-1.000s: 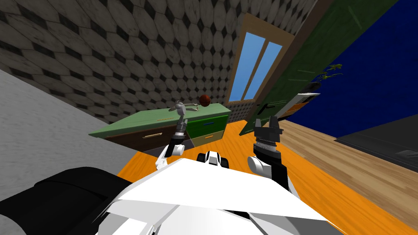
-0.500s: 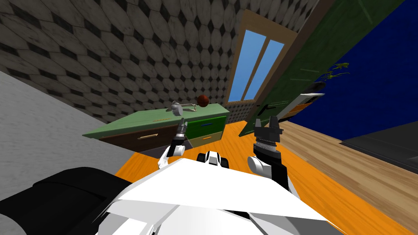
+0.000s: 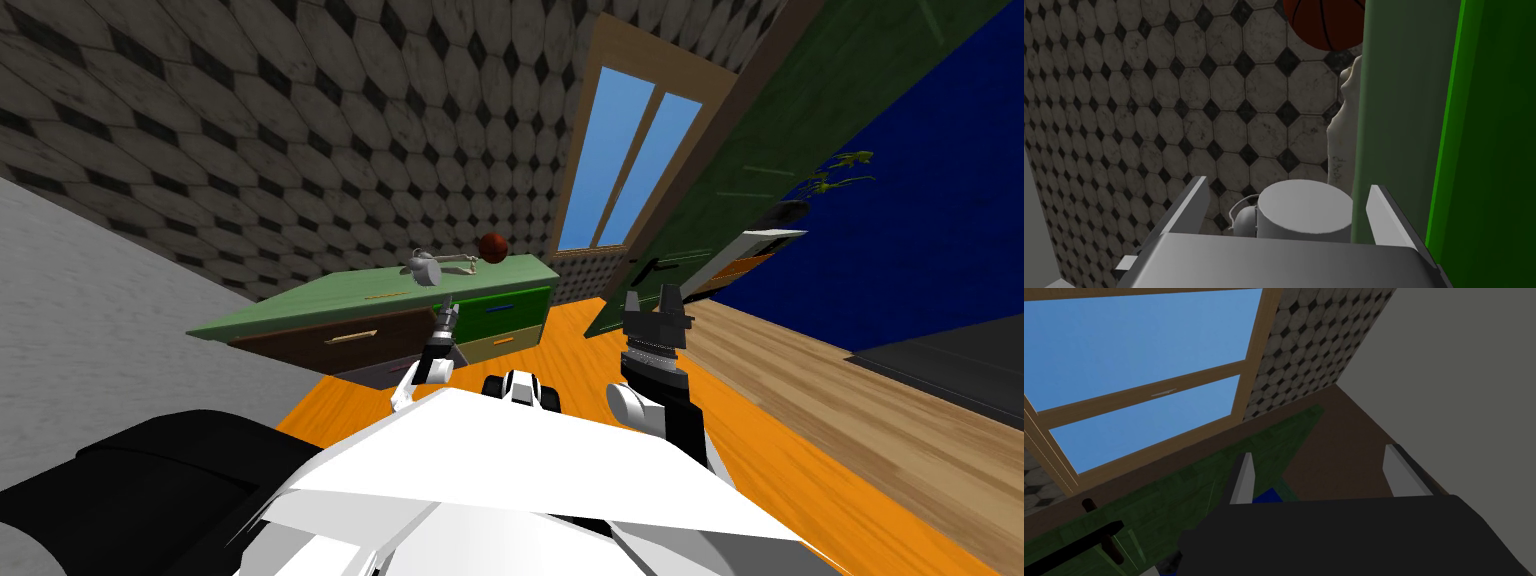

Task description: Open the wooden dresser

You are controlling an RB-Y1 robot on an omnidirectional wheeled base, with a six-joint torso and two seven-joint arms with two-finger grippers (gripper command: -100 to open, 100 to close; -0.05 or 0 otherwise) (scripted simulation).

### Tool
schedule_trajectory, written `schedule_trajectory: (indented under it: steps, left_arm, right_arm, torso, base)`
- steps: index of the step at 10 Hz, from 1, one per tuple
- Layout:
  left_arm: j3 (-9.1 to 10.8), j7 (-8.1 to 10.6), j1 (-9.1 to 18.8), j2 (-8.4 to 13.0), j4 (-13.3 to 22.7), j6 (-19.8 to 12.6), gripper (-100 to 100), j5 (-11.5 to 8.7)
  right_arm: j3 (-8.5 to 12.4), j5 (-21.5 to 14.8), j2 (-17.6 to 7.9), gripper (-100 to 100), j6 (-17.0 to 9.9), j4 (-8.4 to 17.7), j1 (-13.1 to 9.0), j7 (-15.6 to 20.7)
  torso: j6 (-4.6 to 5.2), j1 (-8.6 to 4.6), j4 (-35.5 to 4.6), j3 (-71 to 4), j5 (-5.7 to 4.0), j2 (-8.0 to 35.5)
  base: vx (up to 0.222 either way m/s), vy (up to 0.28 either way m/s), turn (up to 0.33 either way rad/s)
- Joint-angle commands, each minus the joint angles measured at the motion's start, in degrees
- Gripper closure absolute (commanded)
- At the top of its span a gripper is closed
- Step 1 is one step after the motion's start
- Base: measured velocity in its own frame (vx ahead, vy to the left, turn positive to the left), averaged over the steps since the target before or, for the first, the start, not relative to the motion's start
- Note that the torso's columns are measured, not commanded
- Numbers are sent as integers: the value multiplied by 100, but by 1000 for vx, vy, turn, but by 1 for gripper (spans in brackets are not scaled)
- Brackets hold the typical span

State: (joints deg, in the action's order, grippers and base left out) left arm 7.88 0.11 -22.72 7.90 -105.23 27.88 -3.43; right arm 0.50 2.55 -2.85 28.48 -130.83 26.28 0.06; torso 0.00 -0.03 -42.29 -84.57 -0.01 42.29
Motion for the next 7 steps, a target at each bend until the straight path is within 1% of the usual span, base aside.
schedule_trajectory:
  steps: [1, 4, 7]
  left_arm:
    - [44, -11, 33, 66, 311, 57, -100, -8]
    - [104, -20, 91, 159, 712, 140, -100, -21]
    - [170, -29, 157, 191, 1154, 234, -100, -35]
  right_arm:
    - [0, 0, 0, 0, 0, 0, 0, 0]
    - [0, 0, 0, 0, 0, 0, 0, 0]
    - [0, 0, 0, 0, 0, 0, 0, 0]
  torso:
    - [-1, -1, 0, 0, -1, 1]
    - [0, 2, 1, -2, 1, -4]
    - [-1, -4, 1, -1, -1, -2]
  base:
    - [46, -81, 34]
    - [65, -85, 28]
    - [77, -109, 32]
